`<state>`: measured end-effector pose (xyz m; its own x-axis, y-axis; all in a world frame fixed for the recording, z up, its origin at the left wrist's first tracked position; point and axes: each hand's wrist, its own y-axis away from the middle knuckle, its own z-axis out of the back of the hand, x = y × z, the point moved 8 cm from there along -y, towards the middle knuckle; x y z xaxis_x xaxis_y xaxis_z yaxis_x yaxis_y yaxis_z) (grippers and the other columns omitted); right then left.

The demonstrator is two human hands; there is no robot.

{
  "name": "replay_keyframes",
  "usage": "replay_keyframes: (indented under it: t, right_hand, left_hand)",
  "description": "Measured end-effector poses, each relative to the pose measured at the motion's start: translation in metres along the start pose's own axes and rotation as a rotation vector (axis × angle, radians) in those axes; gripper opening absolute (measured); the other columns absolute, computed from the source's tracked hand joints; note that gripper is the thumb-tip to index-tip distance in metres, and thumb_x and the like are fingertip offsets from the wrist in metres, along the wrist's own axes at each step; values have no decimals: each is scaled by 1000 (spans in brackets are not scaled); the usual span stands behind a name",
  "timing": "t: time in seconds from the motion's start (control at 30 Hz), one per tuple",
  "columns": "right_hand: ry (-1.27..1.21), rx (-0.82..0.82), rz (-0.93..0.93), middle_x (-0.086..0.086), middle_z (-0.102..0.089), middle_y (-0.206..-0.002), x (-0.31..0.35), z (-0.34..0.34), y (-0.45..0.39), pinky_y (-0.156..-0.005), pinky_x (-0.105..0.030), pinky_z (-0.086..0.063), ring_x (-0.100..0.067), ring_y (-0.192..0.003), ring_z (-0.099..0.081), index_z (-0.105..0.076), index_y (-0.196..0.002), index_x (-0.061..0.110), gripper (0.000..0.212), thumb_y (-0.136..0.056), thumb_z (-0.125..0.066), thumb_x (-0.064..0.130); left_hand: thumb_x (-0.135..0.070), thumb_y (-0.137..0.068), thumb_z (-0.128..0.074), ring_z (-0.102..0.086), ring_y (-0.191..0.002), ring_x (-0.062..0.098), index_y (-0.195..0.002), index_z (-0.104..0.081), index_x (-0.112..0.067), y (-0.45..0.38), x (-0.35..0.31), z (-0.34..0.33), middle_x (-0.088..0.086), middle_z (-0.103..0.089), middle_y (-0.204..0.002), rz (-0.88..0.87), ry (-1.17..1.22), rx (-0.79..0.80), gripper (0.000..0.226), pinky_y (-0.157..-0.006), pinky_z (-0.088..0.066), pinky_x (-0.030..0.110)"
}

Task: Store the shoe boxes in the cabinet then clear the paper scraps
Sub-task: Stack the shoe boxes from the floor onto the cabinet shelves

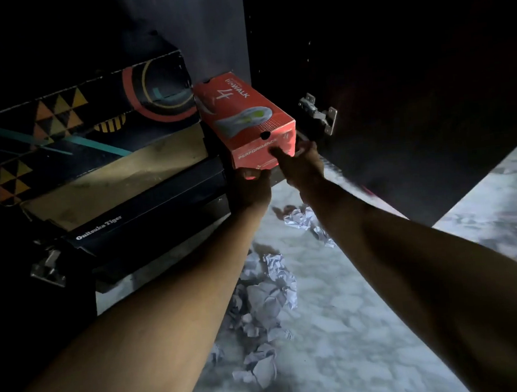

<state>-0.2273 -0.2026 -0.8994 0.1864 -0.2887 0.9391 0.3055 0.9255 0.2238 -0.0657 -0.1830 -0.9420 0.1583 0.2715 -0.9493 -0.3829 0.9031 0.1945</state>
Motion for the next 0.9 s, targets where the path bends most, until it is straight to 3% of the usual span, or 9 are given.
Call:
replay_keyframes:
  t: [0.17, 0.3, 0.37, 0.5, 0.6, 0.7, 0.73, 0.83, 0.9]
  right_hand:
    - [193, -69, 147, 1, -71, -107, -21, 81, 40, -81, -20, -38, -17, -101, -65, -63, -121, 18, 40, -88, -75, 36]
    - [224, -148, 182, 3, -73, -102, -49, 160, 78, -79, -24, -47, -17, -90, -69, -66, -112, 21, 31, -85, -74, 34]
    - [212, -233, 203, 4, -71, -102, -67, 214, 99, -77, -22, -51, -13, -88, -68, -65, -111, 20, 32, -84, -75, 33]
    - [277, -421, 196, 1, -68, -110, -104, 320, 145, -87, -33, -53, -17, -101, -65, -65, -111, 22, 39, -78, -67, 43]
    - [299, -579, 140, -6, -67, -116, -126, 394, 179, -96, -40, -51, -27, -112, -62, -66, -115, 20, 47, -76, -61, 46]
    - [320, -703, 7, -15, -64, -122, -157, 453, 207, -102, -41, -45, -35, -121, -55, -66, -121, 17, 53, -75, -61, 45]
    - [317, -727, -58, -18, -63, -125, -170, 468, 214, -104, -40, -42, -37, -124, -52, -64, -124, 16, 54, -78, -62, 44]
    - [259, -732, -299, -24, -56, -133, -204, 491, 229, -108, -44, -39, -42, -129, -47, -53, -136, 16, 64, -82, -65, 47]
    - [174, -681, -425, -25, -53, -138, -229, 495, 227, -112, -47, -41, -45, -130, -49, -43, -144, 14, 78, -80, -66, 52]
  left_hand:
    - [-45, -71, -67, -76, -92, 28, -76, -63, -28, 49, -15, -41, 0, -77, -92, -71, -34, 173, 18, -93, -60, 52]
    - [-47, -69, -64, -77, -84, 22, -80, -66, -28, 91, -11, -84, -3, -76, -88, -100, -128, 284, 22, -85, -63, 43]
    - [-35, -78, -69, -76, -71, 14, -76, -65, -30, 126, -13, -112, -3, -74, -79, -126, -148, 346, 7, -65, -60, 29]
    - [-16, -86, -69, -66, -54, 8, -75, -66, -26, 199, -10, -170, -2, -69, -68, -202, -185, 459, 15, -59, -51, 26]
    - [-21, -82, -72, -75, -75, 28, -79, -69, -24, 255, -12, -217, 5, -74, -77, -228, -198, 595, 6, -72, -59, 37]
    - [-17, -89, -74, -76, -86, 30, -88, -69, -23, 309, -9, -262, 6, -75, -91, -180, -241, 733, 8, -59, -51, 26]
    - [-23, -87, -75, -76, -90, 28, -90, -68, -24, 325, -4, -274, 6, -76, -97, -141, -259, 777, 8, -63, -52, 27]
    - [-44, -72, -70, -72, -106, 29, -103, -66, -23, 361, 13, -306, 5, -74, -109, -89, -320, 861, 37, -90, -58, 42]
    - [-44, -78, -69, -68, -114, 31, -123, -64, -21, 380, 27, -325, 7, -70, -119, -62, -354, 901, 51, -96, -57, 44]
